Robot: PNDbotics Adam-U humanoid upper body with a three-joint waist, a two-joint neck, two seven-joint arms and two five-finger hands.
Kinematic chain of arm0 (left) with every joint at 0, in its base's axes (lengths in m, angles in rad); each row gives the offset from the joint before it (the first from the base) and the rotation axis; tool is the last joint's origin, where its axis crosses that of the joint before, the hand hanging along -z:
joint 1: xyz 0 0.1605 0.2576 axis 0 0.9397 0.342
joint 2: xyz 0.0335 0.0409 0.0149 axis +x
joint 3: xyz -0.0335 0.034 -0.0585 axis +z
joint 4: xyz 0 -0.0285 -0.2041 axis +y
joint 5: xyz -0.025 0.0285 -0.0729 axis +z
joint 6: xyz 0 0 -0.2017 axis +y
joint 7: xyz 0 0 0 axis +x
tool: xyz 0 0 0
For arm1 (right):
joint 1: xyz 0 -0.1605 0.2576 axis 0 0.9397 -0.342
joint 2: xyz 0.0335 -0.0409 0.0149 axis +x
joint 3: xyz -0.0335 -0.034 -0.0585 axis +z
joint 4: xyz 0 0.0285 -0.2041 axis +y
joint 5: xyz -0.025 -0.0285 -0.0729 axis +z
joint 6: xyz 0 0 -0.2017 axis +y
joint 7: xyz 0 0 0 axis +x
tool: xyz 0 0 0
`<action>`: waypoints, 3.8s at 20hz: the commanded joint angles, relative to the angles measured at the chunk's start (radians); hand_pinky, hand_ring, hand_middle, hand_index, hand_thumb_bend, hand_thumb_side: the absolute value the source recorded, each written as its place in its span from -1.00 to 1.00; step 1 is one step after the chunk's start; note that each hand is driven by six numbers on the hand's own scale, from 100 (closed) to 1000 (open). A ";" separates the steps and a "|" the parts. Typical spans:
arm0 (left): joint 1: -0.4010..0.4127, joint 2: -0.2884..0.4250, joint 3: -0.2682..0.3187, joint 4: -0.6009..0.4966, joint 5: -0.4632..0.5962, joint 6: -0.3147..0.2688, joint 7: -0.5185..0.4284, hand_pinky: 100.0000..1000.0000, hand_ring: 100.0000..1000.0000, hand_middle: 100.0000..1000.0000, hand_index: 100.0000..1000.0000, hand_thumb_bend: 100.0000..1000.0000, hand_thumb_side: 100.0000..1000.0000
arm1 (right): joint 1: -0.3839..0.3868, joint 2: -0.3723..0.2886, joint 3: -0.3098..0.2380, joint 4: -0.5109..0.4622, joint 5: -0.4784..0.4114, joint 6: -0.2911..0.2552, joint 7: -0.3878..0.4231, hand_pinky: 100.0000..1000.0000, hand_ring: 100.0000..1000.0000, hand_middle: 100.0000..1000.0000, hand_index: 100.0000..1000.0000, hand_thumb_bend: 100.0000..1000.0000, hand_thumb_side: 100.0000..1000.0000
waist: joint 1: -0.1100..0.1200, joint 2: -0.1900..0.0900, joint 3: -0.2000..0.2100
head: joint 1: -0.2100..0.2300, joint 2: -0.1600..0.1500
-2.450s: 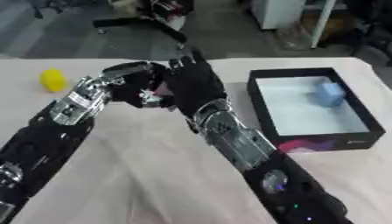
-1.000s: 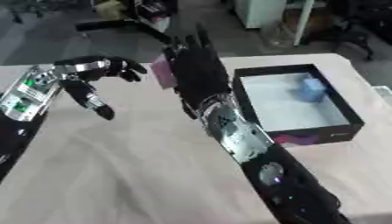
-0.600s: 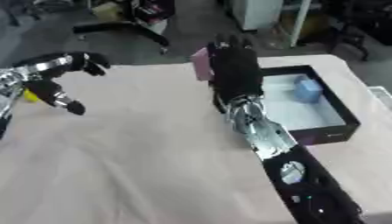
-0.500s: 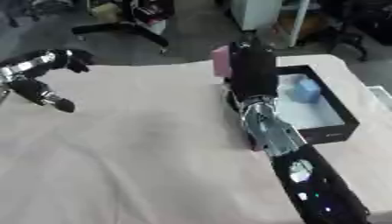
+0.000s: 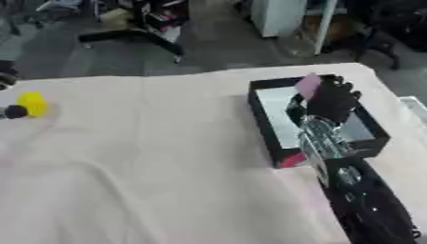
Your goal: Pick up the objects with one hand, pass them to the other hand, and then place them into the box on the other side of the table.
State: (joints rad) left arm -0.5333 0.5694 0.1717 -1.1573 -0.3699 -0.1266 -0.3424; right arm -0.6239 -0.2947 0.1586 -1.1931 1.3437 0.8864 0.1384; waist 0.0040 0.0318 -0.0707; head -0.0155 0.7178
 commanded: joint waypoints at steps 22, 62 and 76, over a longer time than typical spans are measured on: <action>-0.331 0.078 -0.003 0.667 -0.586 0.155 0.548 0.58 0.43 0.45 0.69 1.00 -0.29 | 0.026 0.001 0.032 -0.580 0.433 -0.360 0.212 0.53 0.75 0.68 1.00 -0.38 -0.16 | -0.019 0.026 -0.052 | 0.354 -0.019; -0.368 0.101 -0.117 0.402 -0.135 -0.035 0.577 0.04 -0.49 -0.75 -0.49 -1.00 -0.71 | -0.001 0.033 0.142 -0.640 0.309 -0.414 0.197 0.68 0.74 0.65 1.00 -0.47 -0.16 | -0.014 0.078 -0.094 | 0.278 -0.059; -0.369 -0.130 -0.464 0.132 0.349 0.025 -0.012 0.04 -0.46 -0.74 -0.49 -1.00 -0.71 | -0.053 0.103 0.304 -0.664 0.258 -0.637 0.324 1.00 0.81 0.80 1.00 -0.11 -0.34 | -0.019 0.013 -0.067 | 0.075 0.026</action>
State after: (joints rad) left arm -0.8755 0.4436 -0.2823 -0.9922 -0.0469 -0.1182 -0.3332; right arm -0.6560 -0.1963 0.4590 -1.8385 1.6108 0.2590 0.4534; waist -0.0154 0.0683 -0.1384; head 0.0698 0.7381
